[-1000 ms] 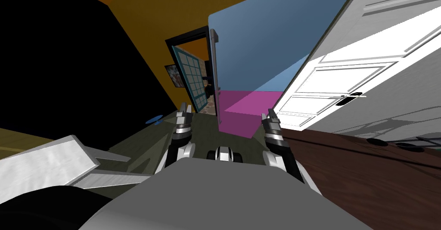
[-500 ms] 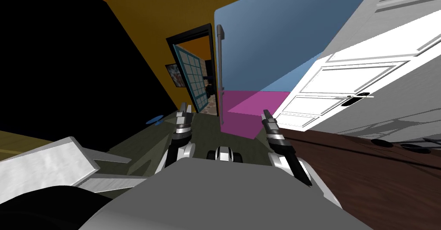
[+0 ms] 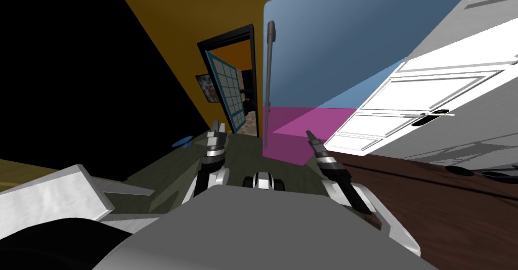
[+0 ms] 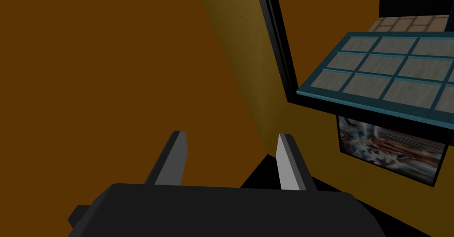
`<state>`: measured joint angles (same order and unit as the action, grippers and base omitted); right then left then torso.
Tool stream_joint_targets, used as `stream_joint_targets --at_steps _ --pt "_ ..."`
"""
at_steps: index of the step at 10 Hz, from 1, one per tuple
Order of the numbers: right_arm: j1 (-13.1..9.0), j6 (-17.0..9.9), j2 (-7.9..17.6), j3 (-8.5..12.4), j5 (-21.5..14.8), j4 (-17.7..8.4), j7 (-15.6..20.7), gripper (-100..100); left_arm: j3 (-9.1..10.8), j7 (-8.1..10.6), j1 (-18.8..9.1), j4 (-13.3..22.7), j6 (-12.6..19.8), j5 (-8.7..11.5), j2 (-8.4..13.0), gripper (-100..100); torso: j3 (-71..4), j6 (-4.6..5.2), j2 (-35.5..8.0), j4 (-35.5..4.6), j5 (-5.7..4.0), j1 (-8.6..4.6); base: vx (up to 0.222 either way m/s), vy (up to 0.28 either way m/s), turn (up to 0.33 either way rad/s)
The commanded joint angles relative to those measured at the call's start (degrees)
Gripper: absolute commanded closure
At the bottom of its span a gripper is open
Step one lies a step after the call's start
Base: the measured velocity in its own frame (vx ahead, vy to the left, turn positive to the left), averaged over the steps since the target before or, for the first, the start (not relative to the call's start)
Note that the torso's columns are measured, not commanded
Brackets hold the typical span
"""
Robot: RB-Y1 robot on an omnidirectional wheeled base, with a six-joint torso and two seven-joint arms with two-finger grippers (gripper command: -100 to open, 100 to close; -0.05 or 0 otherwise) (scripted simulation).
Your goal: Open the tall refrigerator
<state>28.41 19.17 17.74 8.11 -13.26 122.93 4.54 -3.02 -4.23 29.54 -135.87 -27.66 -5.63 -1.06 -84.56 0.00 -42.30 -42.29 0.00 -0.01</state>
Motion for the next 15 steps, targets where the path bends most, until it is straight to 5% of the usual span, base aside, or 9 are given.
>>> stream_joint_targets --at_steps 1,15 --pt "-0.34 -1.87 3.73 1.49 -3.76 -0.98 0.95 -100 0.00 0.00 0.00 0.00 0.00 0.00 0.00 0 0.03 0.00 -0.05 -0.01 0.01 0.05 0.036 0.195 -0.001" --pt "-2.54 -10.96 26.49 9.41 -24.28 -10.45 6.13 -100 0.00 0.00 0.00 0.00 0.00 0.00 0.00 0 -0.02 0.00 0.03 0.01 0.01 0.06 0.065 0.191 -0.001"
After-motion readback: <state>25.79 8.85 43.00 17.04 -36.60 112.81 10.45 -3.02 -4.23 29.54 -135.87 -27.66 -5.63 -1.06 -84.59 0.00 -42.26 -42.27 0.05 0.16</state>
